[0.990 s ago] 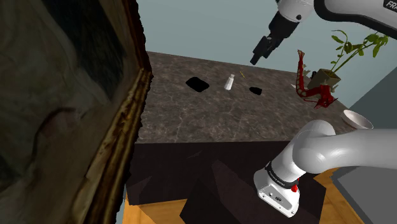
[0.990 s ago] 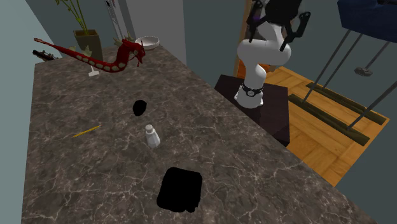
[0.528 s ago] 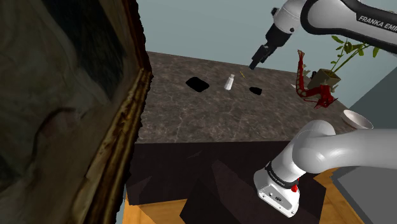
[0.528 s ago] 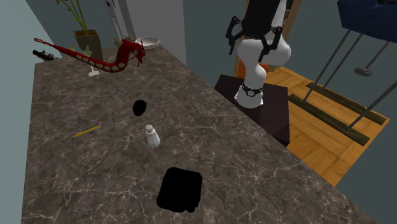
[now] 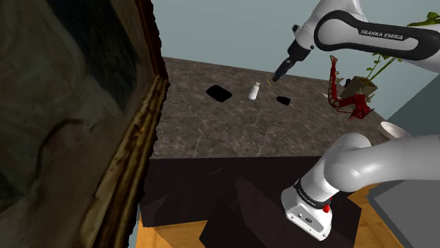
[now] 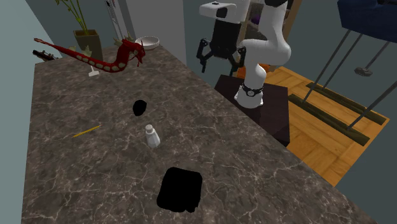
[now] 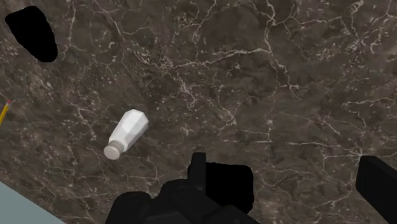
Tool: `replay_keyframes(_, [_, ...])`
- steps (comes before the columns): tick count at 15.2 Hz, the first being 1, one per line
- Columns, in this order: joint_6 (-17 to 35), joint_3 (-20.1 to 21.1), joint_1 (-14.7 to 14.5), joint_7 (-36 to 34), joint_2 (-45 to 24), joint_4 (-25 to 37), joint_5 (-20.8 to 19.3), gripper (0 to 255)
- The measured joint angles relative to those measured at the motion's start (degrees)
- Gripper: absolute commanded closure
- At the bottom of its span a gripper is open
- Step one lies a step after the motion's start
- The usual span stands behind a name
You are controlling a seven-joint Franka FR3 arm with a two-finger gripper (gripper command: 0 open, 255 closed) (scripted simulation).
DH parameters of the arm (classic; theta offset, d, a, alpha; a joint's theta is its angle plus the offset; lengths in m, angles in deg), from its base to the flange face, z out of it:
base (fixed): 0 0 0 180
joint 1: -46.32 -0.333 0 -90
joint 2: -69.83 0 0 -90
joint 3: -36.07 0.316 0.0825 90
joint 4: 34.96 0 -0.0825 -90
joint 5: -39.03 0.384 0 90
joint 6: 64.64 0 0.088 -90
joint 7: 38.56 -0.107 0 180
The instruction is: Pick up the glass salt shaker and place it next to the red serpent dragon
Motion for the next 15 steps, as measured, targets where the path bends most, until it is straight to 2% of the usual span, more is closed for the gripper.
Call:
replay_keyframes(4, [6.35,-6.41,-0.69,6.86,-5.39,0.34,-0.34,0])
replay_keyframes(8, [12.59,-12.96,-2.62,14.19,-12.15,1.86,1.22,0])
replay_keyframes(12, [18.1,-19.94,-5.88,22.92,-20.17,4.71,5.67,0])
replay_keyframes(15, [21.02,-25.76,-9.43,31.4,-27.75,8.54,12.37,0])
